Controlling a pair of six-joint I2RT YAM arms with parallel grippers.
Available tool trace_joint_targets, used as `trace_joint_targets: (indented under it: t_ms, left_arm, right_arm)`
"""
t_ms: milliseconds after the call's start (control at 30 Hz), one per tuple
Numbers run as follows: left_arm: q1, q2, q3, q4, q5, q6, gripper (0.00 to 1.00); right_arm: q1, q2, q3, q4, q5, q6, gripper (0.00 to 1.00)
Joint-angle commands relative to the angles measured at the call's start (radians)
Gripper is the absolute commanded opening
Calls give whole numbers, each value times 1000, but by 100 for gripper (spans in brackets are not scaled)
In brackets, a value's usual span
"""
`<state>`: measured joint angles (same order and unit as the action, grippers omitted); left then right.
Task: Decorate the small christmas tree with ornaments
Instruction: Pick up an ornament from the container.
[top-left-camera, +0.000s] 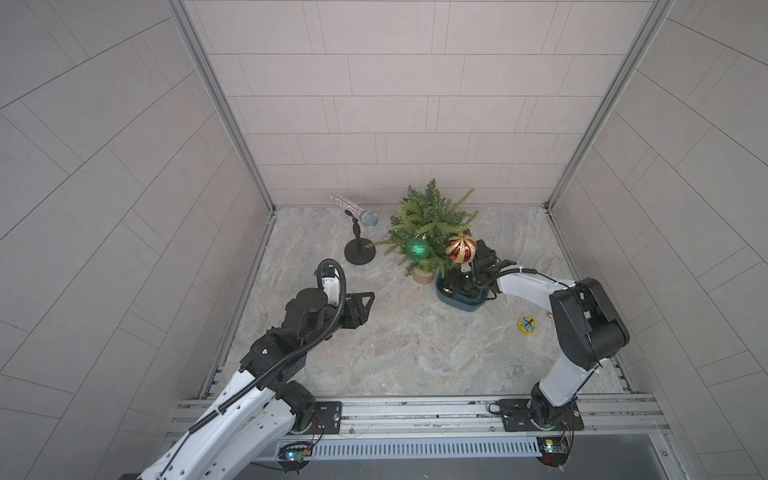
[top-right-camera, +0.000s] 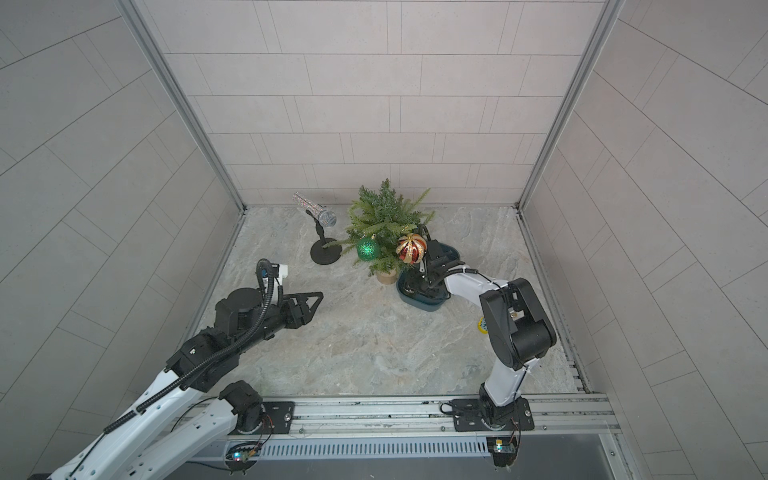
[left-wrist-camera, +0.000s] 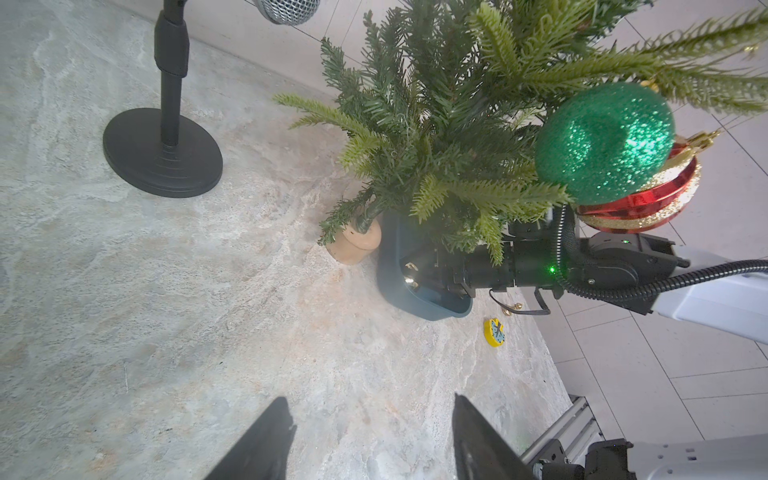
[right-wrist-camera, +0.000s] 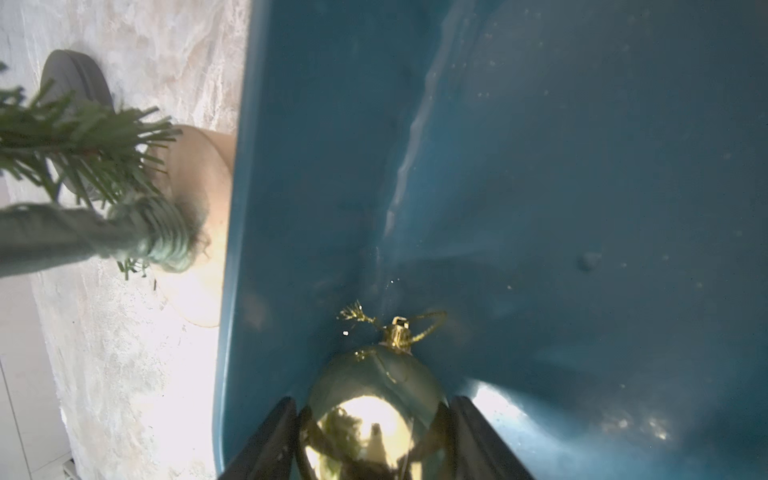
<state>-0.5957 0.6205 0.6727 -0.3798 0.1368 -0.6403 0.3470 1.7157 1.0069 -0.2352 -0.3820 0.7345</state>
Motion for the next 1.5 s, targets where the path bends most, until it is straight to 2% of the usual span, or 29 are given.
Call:
trace_joint_targets:
  t_ms: [0, 133, 333, 700, 867, 1000, 1167, 1467]
  left_arm:
    - [4, -8, -4, -6, -7, -11, 65]
    - [4, -5, 0, -7, -8, -9, 65]
    - [4, 7, 14, -1, -5, -7, 65]
    - [4, 37, 49, 33, 21, -10, 65]
    - [4, 60, 75, 59, 48, -13, 65]
    - [2, 81, 101, 76, 78, -22, 65]
    - [2, 97, 135, 91, 112, -27, 65]
    - [2, 107, 179, 99, 164, -25, 65]
  right_arm:
    - [3, 23, 1, -11, 13, -1, 53]
    - [-3, -3, -10, -12, 0, -4, 48]
    - [-37, -110, -22, -37, -15, -9, 47]
    - [-226, -418, -85, -82, -130, 37, 48]
    - [-273, -577, -82, -125, -140, 57, 48]
    - [-330, -662, -33, -184, -207, 76, 49]
    - [-356, -693, 60, -238, -293, 112, 49]
    - [-356, -667, 211, -150, -434, 267, 49]
